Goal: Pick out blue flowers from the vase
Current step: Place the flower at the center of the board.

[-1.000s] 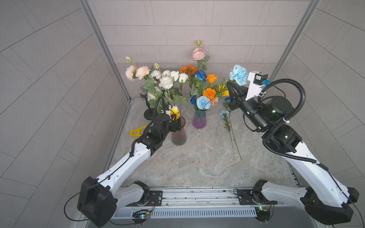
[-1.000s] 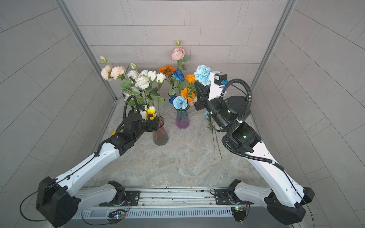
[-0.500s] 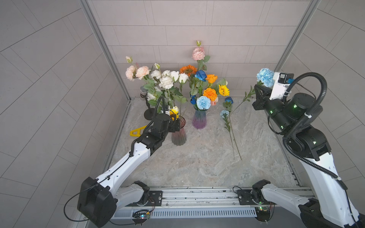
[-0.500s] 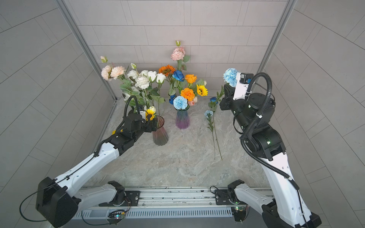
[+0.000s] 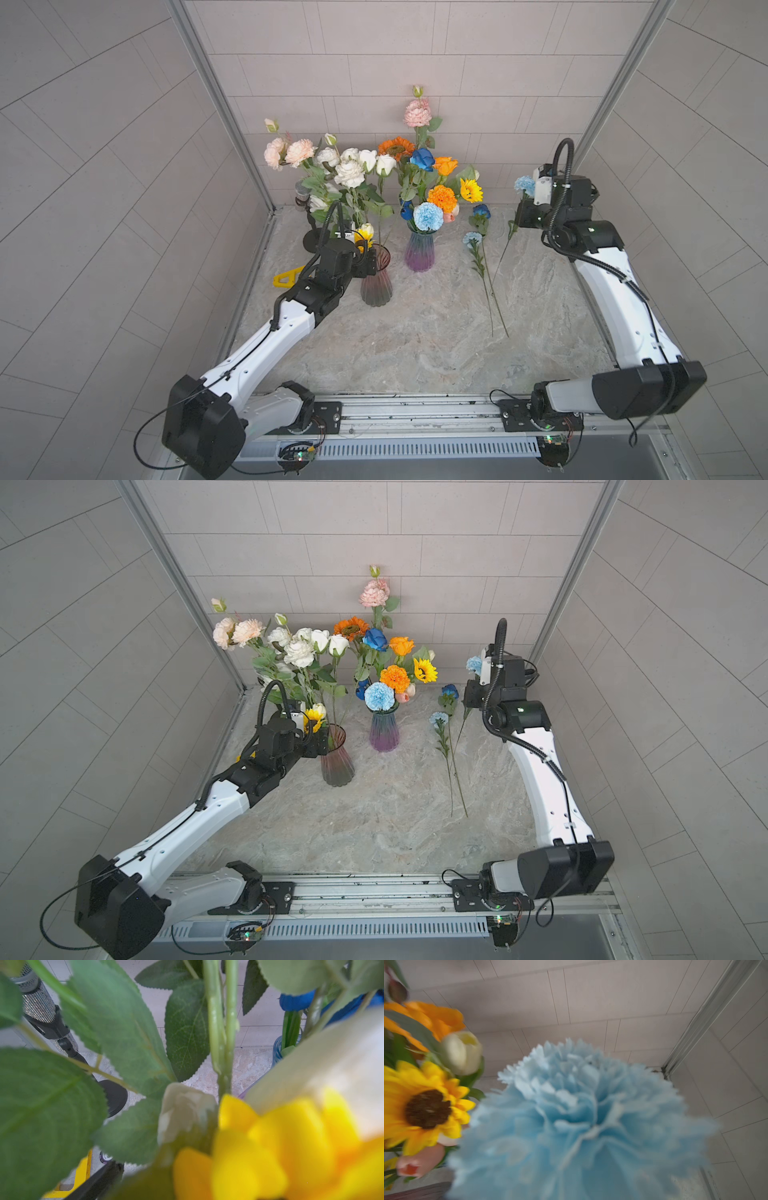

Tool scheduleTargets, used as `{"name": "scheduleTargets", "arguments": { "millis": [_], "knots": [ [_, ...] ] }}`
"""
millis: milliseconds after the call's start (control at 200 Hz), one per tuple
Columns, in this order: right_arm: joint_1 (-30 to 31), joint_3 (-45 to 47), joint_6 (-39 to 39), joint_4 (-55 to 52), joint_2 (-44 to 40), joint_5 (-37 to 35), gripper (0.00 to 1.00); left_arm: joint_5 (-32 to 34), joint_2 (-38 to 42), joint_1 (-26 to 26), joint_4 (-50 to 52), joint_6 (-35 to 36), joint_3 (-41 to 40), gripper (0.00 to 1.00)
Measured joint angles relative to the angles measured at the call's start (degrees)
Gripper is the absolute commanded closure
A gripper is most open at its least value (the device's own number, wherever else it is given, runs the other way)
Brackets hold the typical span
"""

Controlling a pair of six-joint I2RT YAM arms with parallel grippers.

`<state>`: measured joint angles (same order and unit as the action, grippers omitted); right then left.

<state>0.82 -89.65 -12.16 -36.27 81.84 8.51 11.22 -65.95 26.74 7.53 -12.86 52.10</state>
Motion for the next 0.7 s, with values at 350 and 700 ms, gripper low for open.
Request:
{"name": "scheduleTargets", "arguments": {
  "millis": [350,700],
  "knots": [
    [-1.5,-3.2,5.4,-2.5,16.3,1.6,1.00,-0.2,1.1,0.0,-0.1,-0.3,-0.7,0.00],
    [-3.8,-12.9,9.6,-3.4,35.2,2.4,1.00,-0.7,1.1,-0.2,-0.1,-0.2,-0.9,0.00]
  ]
}}
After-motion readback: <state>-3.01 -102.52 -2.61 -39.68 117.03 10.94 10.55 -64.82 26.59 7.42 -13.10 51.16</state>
